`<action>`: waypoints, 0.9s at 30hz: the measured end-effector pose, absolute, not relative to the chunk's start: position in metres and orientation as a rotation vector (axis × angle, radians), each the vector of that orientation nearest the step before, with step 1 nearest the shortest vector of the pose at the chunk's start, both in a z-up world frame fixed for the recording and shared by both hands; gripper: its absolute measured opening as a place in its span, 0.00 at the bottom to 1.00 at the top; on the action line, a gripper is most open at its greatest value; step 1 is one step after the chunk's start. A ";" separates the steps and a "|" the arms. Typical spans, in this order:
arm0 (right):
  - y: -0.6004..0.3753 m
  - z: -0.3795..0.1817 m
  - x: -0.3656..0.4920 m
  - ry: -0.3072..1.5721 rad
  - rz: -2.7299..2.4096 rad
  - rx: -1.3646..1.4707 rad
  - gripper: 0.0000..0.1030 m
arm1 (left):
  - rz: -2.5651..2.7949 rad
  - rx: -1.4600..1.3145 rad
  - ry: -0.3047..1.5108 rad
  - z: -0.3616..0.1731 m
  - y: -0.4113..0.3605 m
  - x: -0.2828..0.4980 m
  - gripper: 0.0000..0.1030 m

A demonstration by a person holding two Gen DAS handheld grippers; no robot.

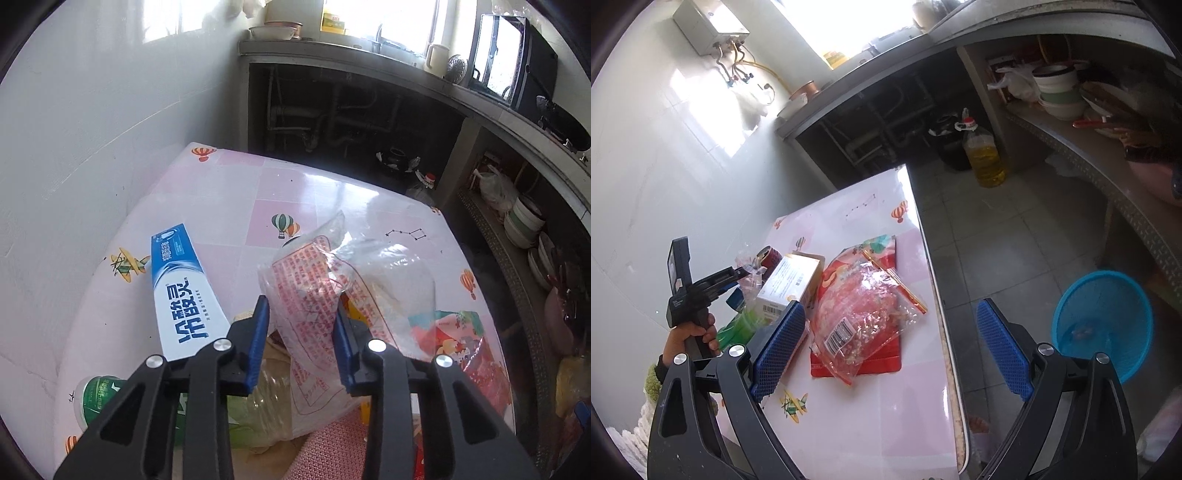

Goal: Collect trash
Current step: 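Grasp the clear printed plastic bag with the left tool, then lift the clear bag with the left tool while the right tool grasps a clear wrapper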

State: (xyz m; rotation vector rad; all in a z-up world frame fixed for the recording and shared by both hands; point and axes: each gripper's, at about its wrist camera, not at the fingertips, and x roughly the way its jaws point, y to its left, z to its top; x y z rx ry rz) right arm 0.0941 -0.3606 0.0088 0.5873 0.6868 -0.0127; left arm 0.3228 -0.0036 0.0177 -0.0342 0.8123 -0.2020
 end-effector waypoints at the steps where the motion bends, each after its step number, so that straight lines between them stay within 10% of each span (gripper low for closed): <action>1: -0.360 0.009 0.094 0.687 -0.013 0.584 0.87 | -0.206 -0.037 0.796 0.021 -0.002 0.319 0.29; 27: -0.371 -0.086 0.146 0.946 0.173 1.104 0.67 | -0.395 -0.236 0.646 0.040 0.034 0.198 0.23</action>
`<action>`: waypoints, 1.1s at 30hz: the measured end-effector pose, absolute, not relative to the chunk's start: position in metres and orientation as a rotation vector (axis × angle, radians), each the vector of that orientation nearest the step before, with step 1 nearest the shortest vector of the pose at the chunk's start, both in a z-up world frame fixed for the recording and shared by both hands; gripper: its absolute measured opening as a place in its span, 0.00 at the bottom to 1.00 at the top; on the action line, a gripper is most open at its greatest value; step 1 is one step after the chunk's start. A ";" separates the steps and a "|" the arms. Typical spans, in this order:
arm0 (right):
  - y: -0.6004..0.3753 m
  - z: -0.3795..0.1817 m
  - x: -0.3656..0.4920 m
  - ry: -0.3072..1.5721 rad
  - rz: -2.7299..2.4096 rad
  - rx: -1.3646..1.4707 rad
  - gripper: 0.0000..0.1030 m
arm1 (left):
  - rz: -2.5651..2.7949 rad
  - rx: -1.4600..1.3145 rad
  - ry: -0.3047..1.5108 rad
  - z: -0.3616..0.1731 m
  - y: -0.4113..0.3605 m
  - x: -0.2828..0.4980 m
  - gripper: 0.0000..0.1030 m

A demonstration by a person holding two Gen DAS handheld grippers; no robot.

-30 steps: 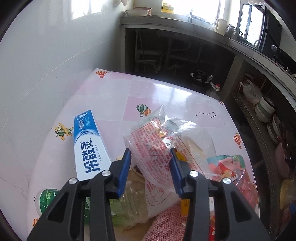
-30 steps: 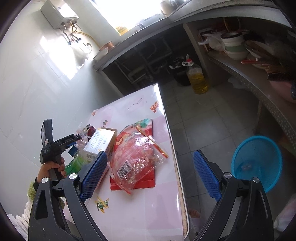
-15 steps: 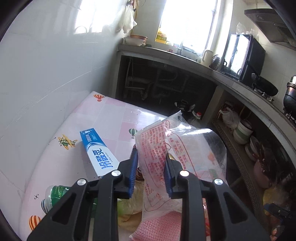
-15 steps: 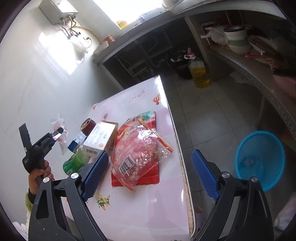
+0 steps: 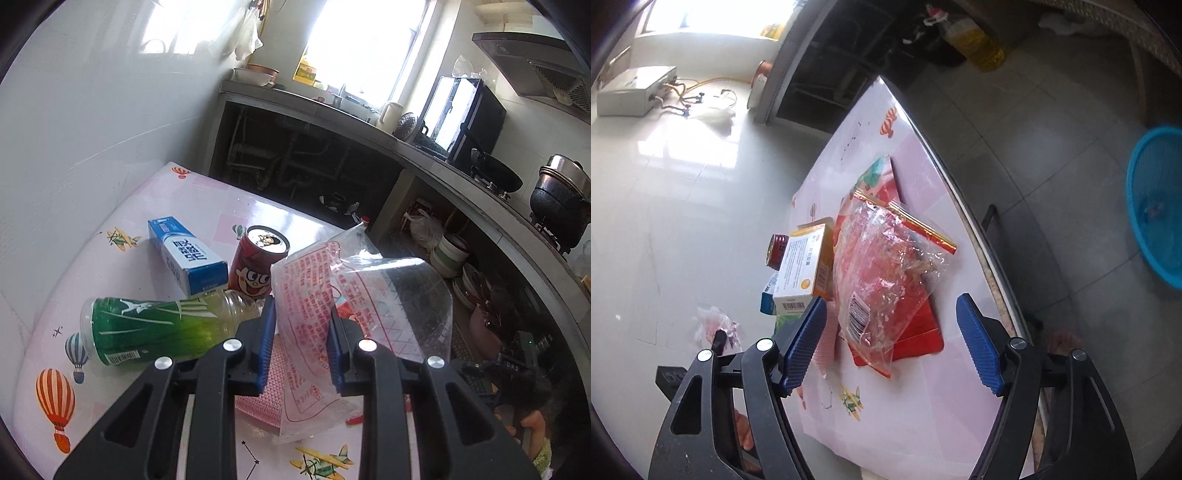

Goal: Collect trash
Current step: 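Lift the clear bag with the left tool while the right tool grasps a clear wrapper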

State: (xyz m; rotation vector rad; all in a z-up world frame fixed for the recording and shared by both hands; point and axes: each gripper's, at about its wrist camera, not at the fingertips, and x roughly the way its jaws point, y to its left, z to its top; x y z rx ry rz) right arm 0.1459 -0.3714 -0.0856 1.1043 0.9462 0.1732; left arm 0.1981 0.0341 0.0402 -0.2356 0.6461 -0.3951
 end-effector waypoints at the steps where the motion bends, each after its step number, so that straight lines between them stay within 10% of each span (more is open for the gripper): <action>1: -0.371 -0.089 0.149 0.952 0.172 1.117 0.67 | -0.397 -0.239 0.651 0.038 0.034 0.196 0.23; 33: -0.358 -0.084 0.164 0.794 0.333 1.282 0.42 | -0.436 -0.303 0.695 0.025 0.048 0.196 0.23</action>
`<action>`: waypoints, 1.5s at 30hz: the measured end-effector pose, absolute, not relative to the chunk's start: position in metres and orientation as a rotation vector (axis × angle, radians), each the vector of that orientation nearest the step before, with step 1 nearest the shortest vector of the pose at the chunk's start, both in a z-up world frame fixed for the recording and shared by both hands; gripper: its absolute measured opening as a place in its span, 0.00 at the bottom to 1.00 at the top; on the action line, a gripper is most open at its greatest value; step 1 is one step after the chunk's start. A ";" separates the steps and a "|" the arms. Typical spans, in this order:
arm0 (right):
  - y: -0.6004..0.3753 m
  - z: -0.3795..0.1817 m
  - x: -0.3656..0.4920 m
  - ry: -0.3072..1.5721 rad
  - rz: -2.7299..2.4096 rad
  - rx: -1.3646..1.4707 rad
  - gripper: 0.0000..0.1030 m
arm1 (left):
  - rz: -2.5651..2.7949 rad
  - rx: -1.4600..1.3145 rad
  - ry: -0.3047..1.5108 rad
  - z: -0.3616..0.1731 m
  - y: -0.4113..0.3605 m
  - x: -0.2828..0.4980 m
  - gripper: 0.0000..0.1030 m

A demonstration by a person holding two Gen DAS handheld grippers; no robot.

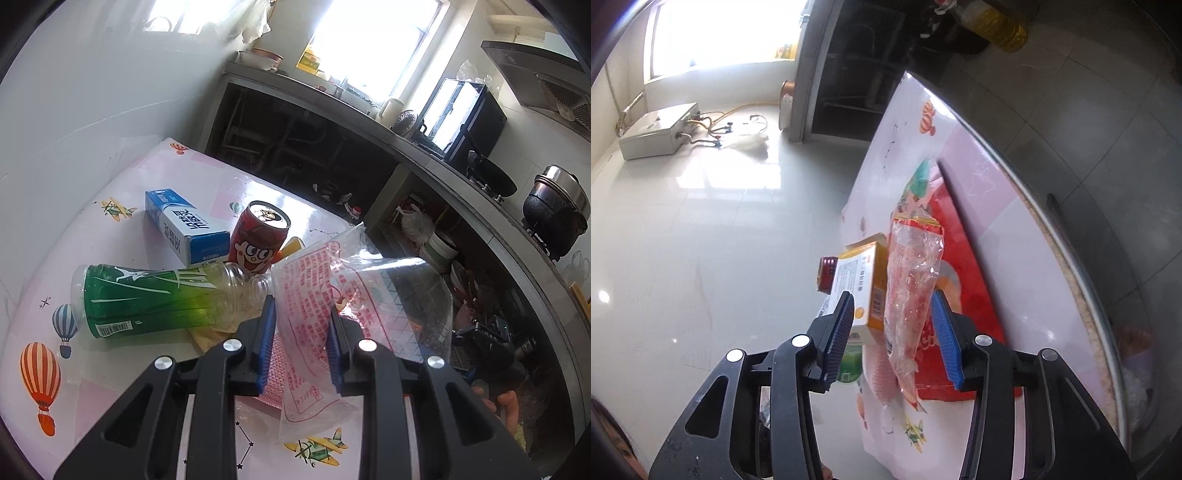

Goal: Collect trash
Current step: 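Lift the clear bag with the left tool while the right tool grasps a clear wrapper, then carry both items to the blue wastebasket and open both tools over it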

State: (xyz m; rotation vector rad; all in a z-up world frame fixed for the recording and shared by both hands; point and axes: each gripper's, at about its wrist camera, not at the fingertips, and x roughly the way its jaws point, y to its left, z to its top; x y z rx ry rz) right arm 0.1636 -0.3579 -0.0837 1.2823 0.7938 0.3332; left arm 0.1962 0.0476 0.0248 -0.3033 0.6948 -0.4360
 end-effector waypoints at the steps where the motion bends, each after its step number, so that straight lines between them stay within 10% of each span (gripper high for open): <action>1: -0.357 -0.082 0.165 0.797 0.335 1.271 0.42 | -0.436 -0.304 0.695 0.025 0.048 0.196 0.23; 17: -0.336 -0.071 0.177 0.851 0.352 1.190 0.06 | -0.434 -0.310 0.691 0.025 0.050 0.194 0.23; 45: -0.420 -0.032 0.064 0.477 0.237 1.269 0.03 | -0.643 -0.222 0.663 0.056 -0.031 0.185 0.23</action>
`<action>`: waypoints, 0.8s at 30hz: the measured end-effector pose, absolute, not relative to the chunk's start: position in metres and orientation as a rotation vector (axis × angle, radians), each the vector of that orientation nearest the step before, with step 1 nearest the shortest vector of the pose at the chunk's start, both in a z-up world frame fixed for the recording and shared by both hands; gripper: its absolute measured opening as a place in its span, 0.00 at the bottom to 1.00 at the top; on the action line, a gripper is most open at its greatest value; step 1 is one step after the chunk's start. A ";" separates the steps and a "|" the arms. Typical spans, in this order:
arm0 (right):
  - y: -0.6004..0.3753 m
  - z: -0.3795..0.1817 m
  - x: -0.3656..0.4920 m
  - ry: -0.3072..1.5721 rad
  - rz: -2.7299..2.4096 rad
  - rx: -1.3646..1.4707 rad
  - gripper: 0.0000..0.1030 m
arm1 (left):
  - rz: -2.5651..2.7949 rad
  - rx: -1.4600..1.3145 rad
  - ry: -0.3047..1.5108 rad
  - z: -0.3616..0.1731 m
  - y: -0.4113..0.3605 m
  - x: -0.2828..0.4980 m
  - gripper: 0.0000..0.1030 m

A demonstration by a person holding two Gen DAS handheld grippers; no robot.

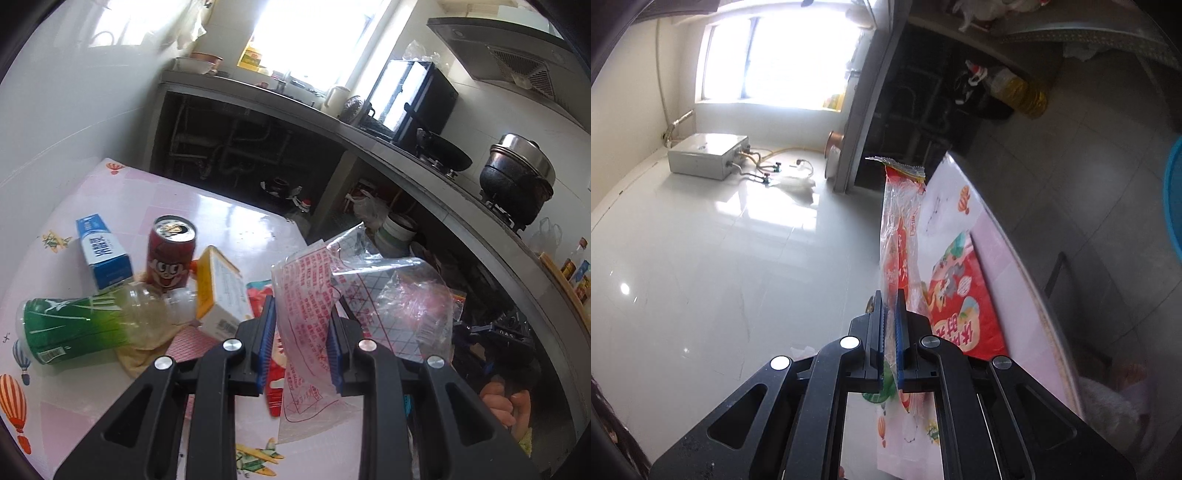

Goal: Collect trash
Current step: 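Carry both items to the blue wastebasket and open both tools over it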

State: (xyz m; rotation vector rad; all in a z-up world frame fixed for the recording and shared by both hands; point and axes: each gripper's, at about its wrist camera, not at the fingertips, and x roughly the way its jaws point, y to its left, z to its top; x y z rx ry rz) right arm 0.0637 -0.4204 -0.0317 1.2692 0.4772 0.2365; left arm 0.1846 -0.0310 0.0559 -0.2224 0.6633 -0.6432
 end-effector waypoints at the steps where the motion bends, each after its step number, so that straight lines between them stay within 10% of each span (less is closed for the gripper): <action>1: -0.427 -0.032 0.056 0.460 0.215 1.270 0.03 | -0.666 -0.216 0.667 0.057 -0.042 0.185 0.23; 12: -0.492 -0.040 -0.032 0.378 -0.157 1.152 0.03 | -0.980 -0.078 0.796 0.061 -0.221 0.181 0.23; 24: -0.531 -0.131 -0.040 0.622 -0.507 1.043 0.03 | -1.086 0.179 1.218 -0.053 -0.426 0.184 0.24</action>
